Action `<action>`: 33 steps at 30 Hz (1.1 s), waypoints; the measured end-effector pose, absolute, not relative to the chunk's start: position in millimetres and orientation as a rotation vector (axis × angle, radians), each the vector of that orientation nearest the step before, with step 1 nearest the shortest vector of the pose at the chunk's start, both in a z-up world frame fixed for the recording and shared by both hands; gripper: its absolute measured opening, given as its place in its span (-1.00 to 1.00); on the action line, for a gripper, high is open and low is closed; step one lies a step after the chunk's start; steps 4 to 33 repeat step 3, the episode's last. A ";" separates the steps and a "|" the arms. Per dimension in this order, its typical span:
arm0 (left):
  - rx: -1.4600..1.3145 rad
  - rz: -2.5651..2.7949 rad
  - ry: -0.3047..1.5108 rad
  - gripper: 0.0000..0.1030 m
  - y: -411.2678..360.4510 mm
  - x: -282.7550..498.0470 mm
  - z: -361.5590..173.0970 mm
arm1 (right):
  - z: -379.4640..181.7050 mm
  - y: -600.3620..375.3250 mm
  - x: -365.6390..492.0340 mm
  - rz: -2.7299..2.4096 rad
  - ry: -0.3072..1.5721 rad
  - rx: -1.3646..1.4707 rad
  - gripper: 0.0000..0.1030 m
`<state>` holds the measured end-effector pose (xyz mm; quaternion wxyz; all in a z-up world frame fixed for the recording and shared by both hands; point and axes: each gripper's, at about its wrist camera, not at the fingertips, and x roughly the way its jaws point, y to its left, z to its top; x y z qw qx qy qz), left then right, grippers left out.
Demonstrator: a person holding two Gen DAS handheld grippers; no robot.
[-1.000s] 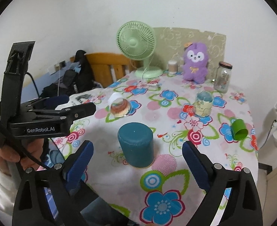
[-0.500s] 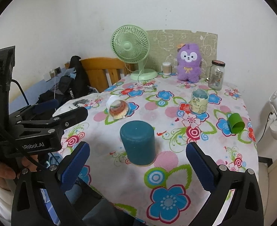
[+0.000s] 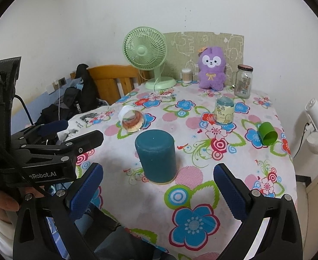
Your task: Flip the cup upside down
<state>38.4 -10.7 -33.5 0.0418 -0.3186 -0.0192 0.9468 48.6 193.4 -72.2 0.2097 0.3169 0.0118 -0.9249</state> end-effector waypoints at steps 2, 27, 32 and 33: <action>-0.974 2.900 -0.063 1.00 -10.9 38.8 -33.2 | -71.5 192.7 49.1 -2.573 0.035 0.880 0.99; -0.973 2.902 -0.063 1.00 -11.0 38.9 -33.0 | -71.4 192.6 49.1 -2.574 0.038 0.878 0.99; -0.973 2.902 -0.063 1.00 -11.0 38.9 -33.0 | -71.4 192.6 49.1 -2.574 0.038 0.878 0.99; -0.973 2.902 -0.063 1.00 -11.0 38.9 -33.0 | -71.4 192.6 49.1 -2.574 0.038 0.878 0.99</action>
